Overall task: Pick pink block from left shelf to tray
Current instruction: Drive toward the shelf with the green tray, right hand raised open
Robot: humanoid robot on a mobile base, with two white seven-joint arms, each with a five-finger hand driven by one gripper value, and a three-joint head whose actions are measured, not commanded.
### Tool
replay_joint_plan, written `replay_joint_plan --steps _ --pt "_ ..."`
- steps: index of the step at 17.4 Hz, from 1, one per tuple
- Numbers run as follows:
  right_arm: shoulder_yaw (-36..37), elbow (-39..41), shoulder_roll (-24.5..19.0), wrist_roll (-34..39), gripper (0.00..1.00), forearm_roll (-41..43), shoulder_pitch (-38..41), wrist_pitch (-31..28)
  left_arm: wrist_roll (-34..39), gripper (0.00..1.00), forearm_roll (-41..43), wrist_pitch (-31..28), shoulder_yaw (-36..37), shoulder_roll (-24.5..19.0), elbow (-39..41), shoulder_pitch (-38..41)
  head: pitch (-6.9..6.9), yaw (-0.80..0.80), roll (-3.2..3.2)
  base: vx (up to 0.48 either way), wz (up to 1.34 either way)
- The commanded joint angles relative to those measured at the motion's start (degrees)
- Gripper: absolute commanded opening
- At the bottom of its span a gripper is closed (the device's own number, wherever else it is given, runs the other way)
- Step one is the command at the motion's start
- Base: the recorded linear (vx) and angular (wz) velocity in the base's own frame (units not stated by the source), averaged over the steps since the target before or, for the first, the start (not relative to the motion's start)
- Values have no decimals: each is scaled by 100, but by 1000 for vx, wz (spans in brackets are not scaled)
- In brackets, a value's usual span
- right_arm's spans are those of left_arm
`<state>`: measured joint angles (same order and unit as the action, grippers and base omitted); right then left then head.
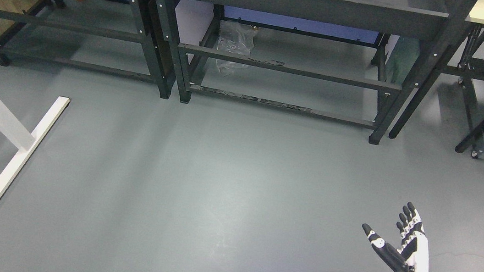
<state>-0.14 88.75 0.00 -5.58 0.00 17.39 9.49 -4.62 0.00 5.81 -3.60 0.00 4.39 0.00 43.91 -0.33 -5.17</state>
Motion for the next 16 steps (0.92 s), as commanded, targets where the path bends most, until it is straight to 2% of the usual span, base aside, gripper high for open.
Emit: replay_joint_plan --steps 1,14,16 --pt "-223 10 100 22 100 -123 212 18 5 100 9 -1 0 -100 0 53 0 0 0 1 -17" --pt "234 10 100 14 100 -62 45 88 5 100 9 -1 0 -100 0 53 0 0 0 2 3" --pt "348 10 280 5 100 -158 28 245 5 100 9 -1 0 -100 0 53 0 0 0 22 30"
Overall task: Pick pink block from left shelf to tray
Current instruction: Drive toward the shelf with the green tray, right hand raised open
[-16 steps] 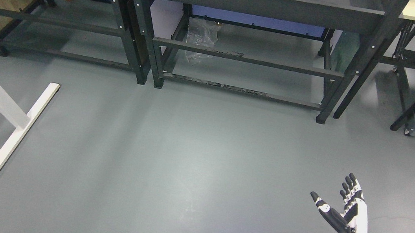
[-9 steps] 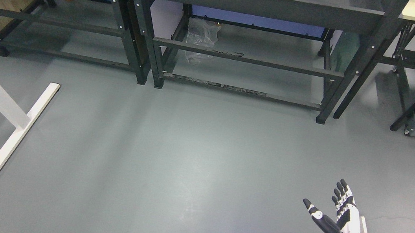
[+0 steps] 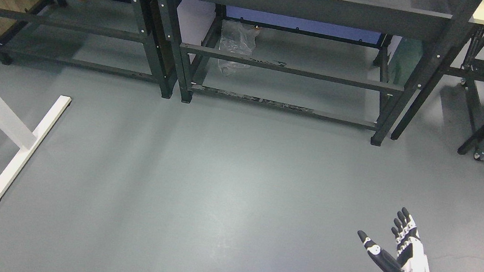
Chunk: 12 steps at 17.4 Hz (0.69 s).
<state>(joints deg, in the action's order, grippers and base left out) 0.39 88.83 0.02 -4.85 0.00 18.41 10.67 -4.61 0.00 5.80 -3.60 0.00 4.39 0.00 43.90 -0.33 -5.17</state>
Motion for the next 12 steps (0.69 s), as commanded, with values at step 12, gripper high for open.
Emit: replay_joint_plan --steps 12 --pt "1102 406 1308 -1721 95 -5080 -267 462 4 100 9 -9 0 -100 0 53 0 0 0 74 85"
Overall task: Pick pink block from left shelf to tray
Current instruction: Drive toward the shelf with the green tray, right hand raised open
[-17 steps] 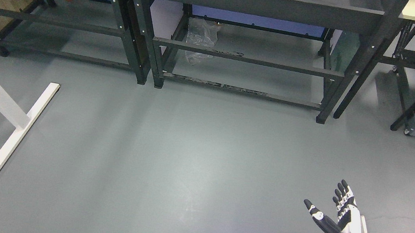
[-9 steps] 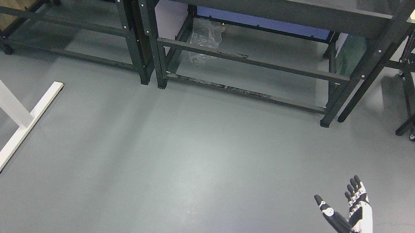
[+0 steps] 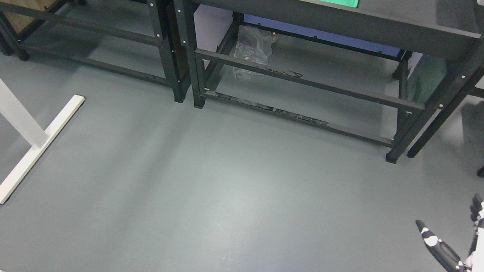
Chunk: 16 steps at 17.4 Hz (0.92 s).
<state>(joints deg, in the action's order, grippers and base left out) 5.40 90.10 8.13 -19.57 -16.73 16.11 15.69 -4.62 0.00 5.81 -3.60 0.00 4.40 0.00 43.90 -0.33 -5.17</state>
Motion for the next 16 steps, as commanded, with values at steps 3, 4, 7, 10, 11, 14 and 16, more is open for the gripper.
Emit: replay_joint_plan --steps 3,4,7,10,11,14,16 --pt "638 376 427 -302 99 -3286 -29 56 5 100 9 0 0 -100 0 53 0 0 0 125 180" --pt "629 385 435 -311 100 -3163 -20 257 5 100 9 0 0 -100 0 53 0 0 0 135 198" --pt "629 385 427 -285 100 -2986 -72 593 5 100 9 0 0 -100 0 53 0 0 0 133 223" --pt "236 341 497 -241 99 -3554 -414 -659 5 100 9 0 0 -100 0 53 0 0 0 125 199" --pt "33 333 497 -249 99 -3922 -520 -1256 5 100 9 0 0 -100 0 53 0 0 0 97 64" --pt "-355 394 375 -328 99 -4304 -600 -2149 5 100 9 0 0 -100 0 53 0 0 0 91 -80" --pt "-355 438 120 -390 100 -4304 -600 -2141 5 100 9 0 -9 -100 0 53 0 0 0 82 -321"
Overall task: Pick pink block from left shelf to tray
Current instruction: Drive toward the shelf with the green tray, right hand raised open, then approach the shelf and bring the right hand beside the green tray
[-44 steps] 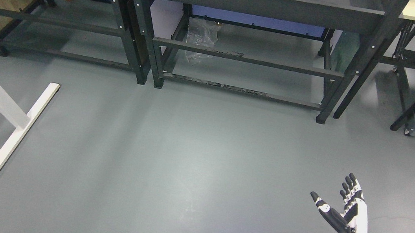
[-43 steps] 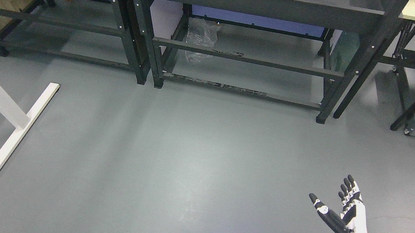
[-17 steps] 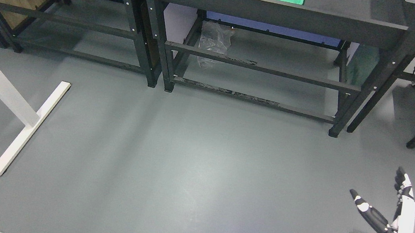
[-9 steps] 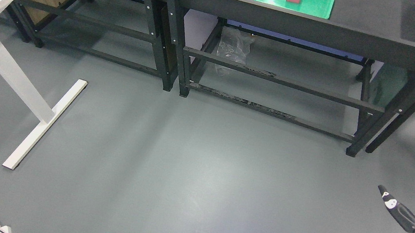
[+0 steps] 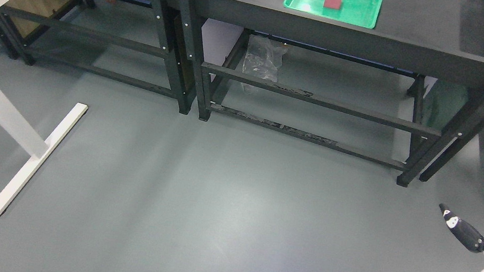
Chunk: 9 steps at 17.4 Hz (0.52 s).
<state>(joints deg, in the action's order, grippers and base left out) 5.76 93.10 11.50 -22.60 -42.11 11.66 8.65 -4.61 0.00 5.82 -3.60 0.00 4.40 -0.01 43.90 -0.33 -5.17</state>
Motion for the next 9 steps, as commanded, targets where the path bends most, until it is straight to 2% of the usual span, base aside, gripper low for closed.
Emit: replay_joint_plan --steps 1,5,9 --pt "-409 147 -288 -96 100 -1757 -155 -1436 4 100 9 -2 0 -100 0 54 0 0 0 88 -306" --pt "-462 253 -491 -43 100 -1643 -164 -1217 4 100 9 -2 0 -100 0 54 0 0 0 81 -196" --pt "-400 279 -429 -26 100 -949 -76 -1067 4 100 9 -2 0 -100 0 54 0 0 0 95 -192"
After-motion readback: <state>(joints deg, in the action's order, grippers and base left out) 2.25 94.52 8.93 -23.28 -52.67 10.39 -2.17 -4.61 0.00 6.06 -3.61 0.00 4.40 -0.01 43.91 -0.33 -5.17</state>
